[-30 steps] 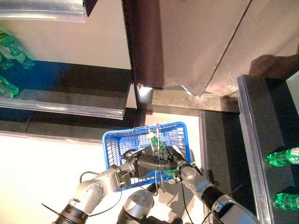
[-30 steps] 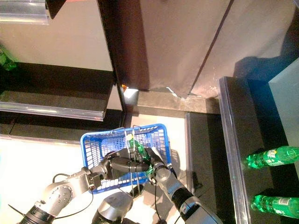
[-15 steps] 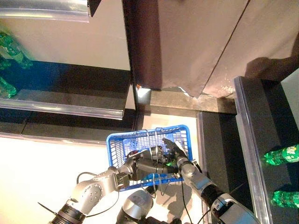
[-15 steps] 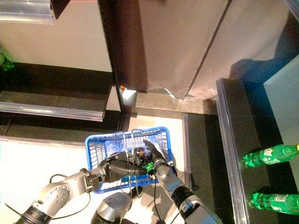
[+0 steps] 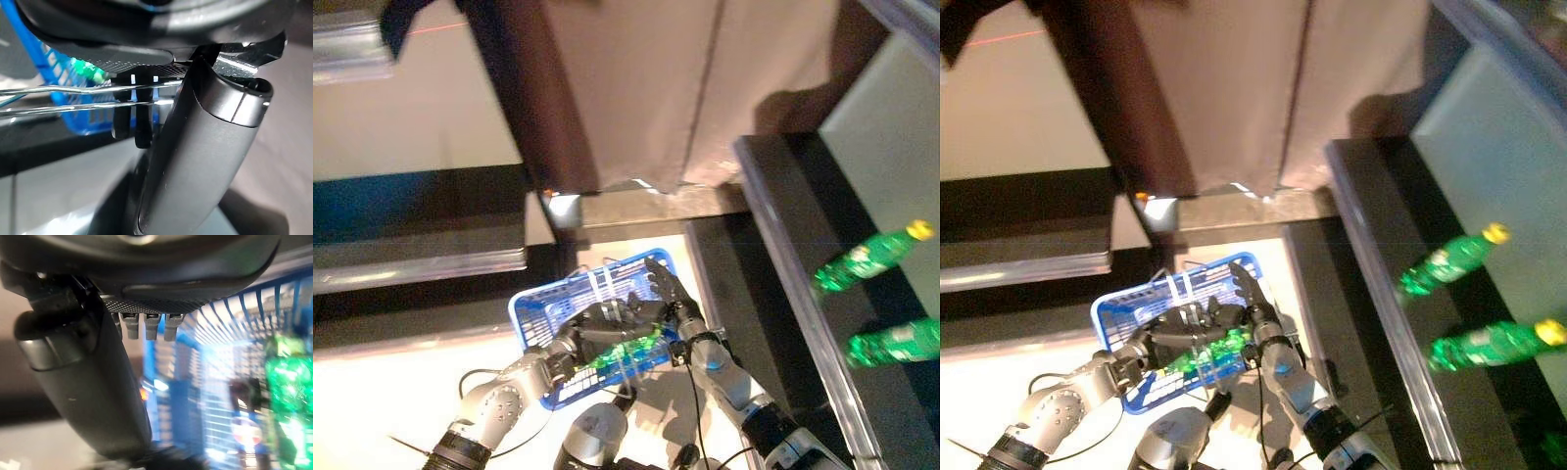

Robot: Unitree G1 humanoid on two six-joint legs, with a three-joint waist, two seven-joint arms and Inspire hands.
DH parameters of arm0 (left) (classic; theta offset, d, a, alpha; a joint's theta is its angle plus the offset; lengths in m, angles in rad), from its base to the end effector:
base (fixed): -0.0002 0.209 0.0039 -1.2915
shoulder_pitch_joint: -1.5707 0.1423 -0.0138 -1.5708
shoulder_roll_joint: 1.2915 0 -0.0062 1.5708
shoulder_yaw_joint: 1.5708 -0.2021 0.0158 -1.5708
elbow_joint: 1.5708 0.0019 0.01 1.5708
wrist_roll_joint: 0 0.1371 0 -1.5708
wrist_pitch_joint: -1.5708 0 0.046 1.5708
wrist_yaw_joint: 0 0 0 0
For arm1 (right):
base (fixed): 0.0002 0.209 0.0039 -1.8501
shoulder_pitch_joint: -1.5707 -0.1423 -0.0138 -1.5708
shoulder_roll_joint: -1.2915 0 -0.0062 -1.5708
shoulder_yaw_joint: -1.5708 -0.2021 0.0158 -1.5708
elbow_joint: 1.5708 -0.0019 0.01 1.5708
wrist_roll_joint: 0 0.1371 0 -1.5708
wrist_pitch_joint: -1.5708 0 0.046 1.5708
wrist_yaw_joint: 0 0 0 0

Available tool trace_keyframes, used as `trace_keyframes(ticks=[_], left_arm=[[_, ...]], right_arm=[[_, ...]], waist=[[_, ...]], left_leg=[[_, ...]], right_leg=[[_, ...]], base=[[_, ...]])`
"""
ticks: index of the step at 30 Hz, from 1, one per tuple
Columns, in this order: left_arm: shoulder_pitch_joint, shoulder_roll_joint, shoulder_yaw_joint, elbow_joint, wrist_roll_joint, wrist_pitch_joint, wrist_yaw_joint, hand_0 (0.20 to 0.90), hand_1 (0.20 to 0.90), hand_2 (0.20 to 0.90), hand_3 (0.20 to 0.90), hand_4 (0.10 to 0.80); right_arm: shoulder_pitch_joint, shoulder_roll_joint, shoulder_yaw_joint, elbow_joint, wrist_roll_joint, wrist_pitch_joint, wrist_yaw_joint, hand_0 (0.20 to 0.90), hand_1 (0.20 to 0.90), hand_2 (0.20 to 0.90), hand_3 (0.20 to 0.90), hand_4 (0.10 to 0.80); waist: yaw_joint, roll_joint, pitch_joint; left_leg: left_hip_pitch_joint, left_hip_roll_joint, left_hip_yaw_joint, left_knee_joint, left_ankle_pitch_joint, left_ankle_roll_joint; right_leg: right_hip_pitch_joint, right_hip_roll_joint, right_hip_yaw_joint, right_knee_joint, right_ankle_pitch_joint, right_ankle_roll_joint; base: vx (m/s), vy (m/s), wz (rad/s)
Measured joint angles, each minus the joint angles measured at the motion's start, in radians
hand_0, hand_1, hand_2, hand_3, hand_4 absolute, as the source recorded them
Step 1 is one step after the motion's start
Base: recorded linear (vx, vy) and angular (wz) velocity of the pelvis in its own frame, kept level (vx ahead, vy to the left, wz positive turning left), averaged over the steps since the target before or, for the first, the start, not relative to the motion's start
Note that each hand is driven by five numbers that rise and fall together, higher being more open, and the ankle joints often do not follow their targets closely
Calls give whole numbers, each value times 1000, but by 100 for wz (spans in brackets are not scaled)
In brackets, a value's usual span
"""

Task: Pick up the drink and place into the basket.

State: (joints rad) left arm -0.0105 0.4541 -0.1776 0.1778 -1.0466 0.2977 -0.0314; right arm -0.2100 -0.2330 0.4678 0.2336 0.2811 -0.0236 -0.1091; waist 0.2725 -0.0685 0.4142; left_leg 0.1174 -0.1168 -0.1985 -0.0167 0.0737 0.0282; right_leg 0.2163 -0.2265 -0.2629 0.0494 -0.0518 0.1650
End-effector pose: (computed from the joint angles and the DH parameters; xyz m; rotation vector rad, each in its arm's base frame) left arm 0.1930 0.2165 -0.0047 -0.5785 0.5257 -0.1302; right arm 0.2272 -0.1113 0.0106 -0.0577 0.1143 0.3364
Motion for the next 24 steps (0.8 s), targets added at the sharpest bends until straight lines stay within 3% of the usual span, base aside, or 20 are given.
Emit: trace_keyframes(ticks=[3, 4, 6, 8, 12, 16, 19, 24], left_arm=[[25, -66, 60, 195, -18, -81, 26, 300, 300, 300, 200, 100], [41, -104, 89, 284, -18, -156, 26, 300, 300, 300, 200, 100], [46, -136, 135, 351, -29, -211, 46, 300, 300, 300, 200, 100], [75, -170, 193, 368, -91, -249, 63, 300, 300, 300, 200, 100], [102, -222, 205, 368, -161, -318, 63, 300, 300, 300, 200, 100], [135, -242, 222, 376, -182, -330, 63, 300, 300, 300, 200, 100], [158, -251, 232, 440, -191, -330, 63, 300, 300, 300, 200, 100], [177, -252, 233, 447, -193, -331, 61, 300, 300, 300, 200, 100]], right_arm=[[41, -45, -47, -23, 64, -8, 124, 900, 900, 900, 900, 800], [59, -53, -71, -22, 94, -8, 176, 900, 900, 900, 900, 800], [86, -59, -94, -22, 118, -8, 218, 900, 900, 900, 900, 800], [135, -70, -121, -19, 125, -8, 264, 900, 900, 900, 900, 800], [196, -63, -157, -13, 143, -8, 315, 900, 900, 900, 900, 800], [254, -48, -170, -13, 160, -8, 324, 900, 900, 900, 900, 800], [326, -44, -212, -1, 161, -6, 325, 900, 900, 900, 900, 800], [349, -50, -248, 61, 161, 10, 324, 900, 900, 900, 900, 800]], waist=[[-79, -37, -33], [-102, -53, -43], [-119, -63, -49], [-154, -68, -53], [-184, -68, -56], [-227, -62, -72], [-268, -37, -109], [-287, -30, -122]], left_leg=[[7, 23, 53, -20, 1, 0], [8, 35, 79, -27, 2, 0], [21, 48, 106, -46, 4, -4], [46, 64, 132, -66, 4, -12], [61, 82, 167, -67, -4, -21], [71, 99, 199, -69, -15, -36], [71, 110, 230, -73, -21, -40], [74, 127, 264, -71, -22, -44]], right_leg=[[-3, 24, 43, -58, 37, -9], [-6, 34, 66, -85, 54, -17], [-5, 51, 88, -110, 71, -24], [7, 64, 112, -133, 81, -32], [3, 82, 148, -133, 88, -41], [-7, 96, 183, -133, 95, -52], [-27, 107, 216, -139, 99, -58], [-41, 124, 248, -139, 108, -70]], base=[[-57, -95, -55], [-61, -101, -59], [-53, -82, -54], [-73, -107, -39], [-54, -88, -29], [-33, -60, -31], [-14, -57, -27], [-14, -33, -21]])
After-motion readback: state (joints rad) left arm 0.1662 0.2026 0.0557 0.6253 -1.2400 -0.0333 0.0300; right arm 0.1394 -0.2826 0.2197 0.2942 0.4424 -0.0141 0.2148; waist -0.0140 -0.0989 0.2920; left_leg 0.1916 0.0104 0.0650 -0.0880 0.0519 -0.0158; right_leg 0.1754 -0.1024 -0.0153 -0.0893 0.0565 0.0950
